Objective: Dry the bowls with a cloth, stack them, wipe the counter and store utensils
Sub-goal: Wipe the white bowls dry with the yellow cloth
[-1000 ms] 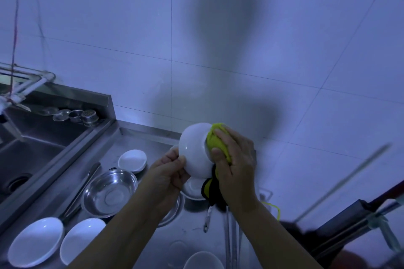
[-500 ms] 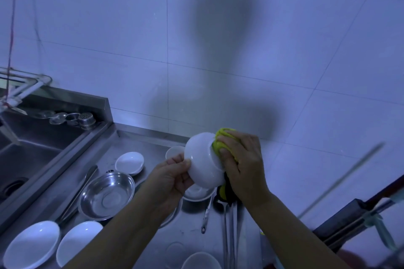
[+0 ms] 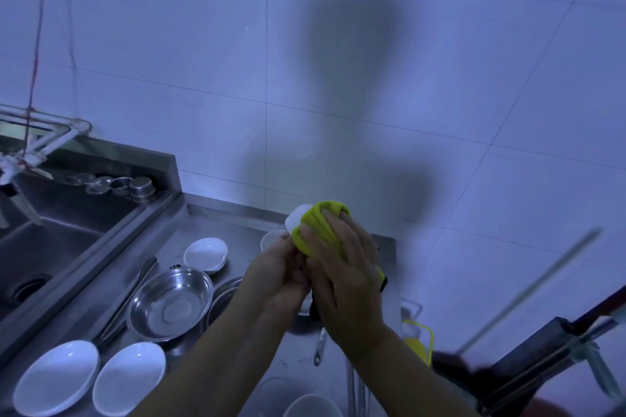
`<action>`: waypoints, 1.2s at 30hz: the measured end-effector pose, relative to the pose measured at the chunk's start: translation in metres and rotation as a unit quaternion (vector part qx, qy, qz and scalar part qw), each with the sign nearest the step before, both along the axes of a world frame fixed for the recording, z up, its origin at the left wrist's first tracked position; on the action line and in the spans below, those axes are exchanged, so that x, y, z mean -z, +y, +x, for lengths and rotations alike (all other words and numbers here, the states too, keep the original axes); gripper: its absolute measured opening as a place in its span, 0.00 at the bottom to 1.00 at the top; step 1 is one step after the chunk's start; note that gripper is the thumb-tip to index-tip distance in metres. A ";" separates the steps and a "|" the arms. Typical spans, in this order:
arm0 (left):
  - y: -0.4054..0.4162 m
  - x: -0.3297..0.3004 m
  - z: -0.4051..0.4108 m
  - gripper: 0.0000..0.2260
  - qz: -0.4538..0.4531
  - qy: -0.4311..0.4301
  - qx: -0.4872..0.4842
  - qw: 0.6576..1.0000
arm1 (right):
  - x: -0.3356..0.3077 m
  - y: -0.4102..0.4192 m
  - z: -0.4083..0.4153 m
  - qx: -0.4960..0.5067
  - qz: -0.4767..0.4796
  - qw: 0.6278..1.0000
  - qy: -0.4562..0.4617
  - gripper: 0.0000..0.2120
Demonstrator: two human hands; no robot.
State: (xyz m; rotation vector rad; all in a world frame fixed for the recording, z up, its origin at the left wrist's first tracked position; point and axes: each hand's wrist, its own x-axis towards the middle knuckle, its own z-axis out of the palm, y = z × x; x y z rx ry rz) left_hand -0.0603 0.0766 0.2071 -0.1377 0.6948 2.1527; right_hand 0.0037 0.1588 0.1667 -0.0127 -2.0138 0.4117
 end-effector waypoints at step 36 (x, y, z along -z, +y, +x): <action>-0.089 0.213 0.060 0.15 -0.217 0.910 0.278 0.218 | 0.074 0.054 0.092 0.111 -0.515 0.843 -0.110 0.10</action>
